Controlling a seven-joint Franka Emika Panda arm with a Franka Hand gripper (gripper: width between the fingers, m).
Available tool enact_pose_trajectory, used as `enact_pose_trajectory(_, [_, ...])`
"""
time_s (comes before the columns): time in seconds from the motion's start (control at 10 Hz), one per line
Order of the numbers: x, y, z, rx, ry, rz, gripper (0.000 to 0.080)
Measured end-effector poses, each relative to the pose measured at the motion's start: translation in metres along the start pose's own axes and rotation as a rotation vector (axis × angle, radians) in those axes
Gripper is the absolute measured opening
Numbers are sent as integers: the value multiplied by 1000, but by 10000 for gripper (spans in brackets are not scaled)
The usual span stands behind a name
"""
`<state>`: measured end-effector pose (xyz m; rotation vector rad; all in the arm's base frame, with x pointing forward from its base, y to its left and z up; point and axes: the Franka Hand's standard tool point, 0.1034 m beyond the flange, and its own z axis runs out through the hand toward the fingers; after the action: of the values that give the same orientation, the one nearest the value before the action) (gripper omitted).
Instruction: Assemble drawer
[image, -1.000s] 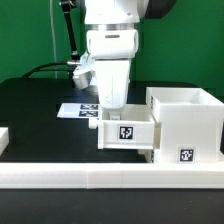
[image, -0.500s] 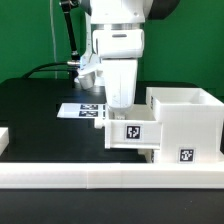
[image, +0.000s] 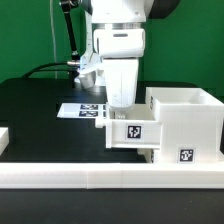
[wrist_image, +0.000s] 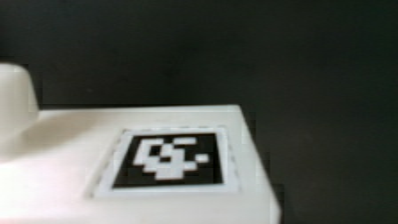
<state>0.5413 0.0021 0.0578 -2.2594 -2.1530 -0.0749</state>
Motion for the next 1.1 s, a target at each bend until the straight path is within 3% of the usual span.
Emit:
enact_pose_trajectory(1.0, [6, 3, 2, -21, -8, -48, 41])
enact_pose_trajectory(1.1, [6, 3, 3, -20, -8, -48, 115])
